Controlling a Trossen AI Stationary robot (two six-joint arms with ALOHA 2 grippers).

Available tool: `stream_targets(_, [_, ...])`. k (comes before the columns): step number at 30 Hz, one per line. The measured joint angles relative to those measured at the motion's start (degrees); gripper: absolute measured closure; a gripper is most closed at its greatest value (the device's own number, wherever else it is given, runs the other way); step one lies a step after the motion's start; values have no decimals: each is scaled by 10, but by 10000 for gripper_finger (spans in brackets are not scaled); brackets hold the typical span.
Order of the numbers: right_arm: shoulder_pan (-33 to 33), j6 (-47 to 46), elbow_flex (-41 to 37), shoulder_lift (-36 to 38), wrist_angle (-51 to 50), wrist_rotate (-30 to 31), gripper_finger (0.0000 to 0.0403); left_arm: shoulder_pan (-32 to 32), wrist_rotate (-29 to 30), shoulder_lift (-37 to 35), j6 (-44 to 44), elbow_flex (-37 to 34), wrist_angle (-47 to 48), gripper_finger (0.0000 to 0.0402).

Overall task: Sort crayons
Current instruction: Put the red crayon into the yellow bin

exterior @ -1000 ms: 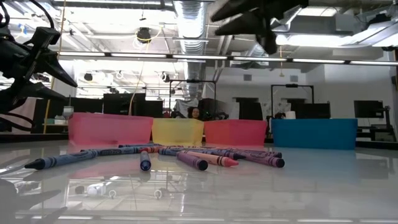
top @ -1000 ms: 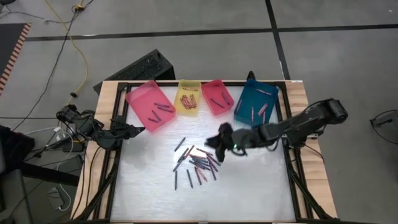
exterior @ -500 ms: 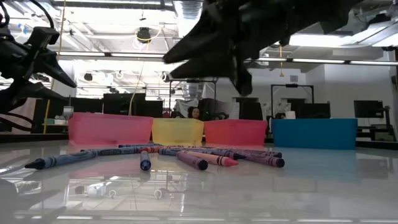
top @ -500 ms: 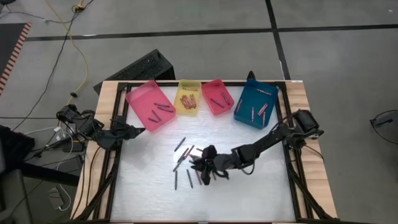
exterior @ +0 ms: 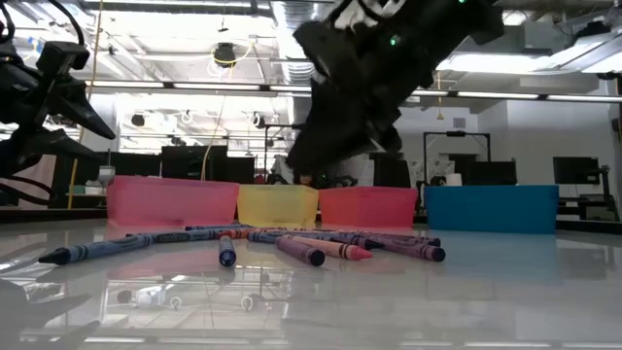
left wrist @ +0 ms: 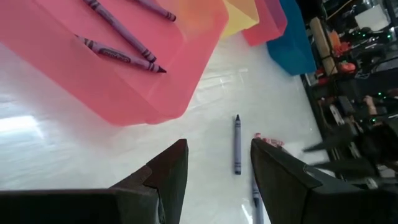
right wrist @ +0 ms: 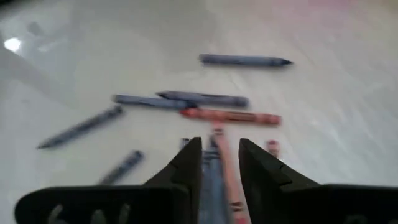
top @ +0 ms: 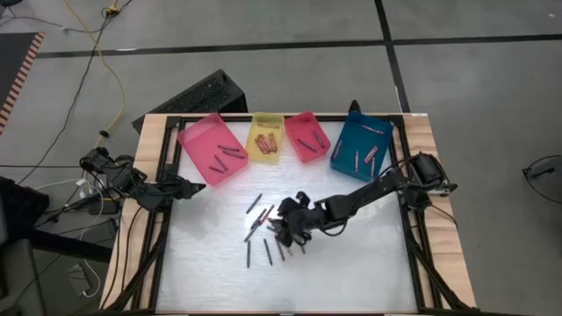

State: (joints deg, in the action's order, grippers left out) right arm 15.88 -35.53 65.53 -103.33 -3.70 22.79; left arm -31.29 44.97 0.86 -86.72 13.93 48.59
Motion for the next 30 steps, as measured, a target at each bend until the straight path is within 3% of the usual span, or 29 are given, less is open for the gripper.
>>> stream_targets(9, [-17,8,2,0,-66,29,296,0,-2,0,-10,0,0,236])
stream_targets(30, [-13,32,2,-1,-79,81,296,0,22,0,-12,0,0,236])
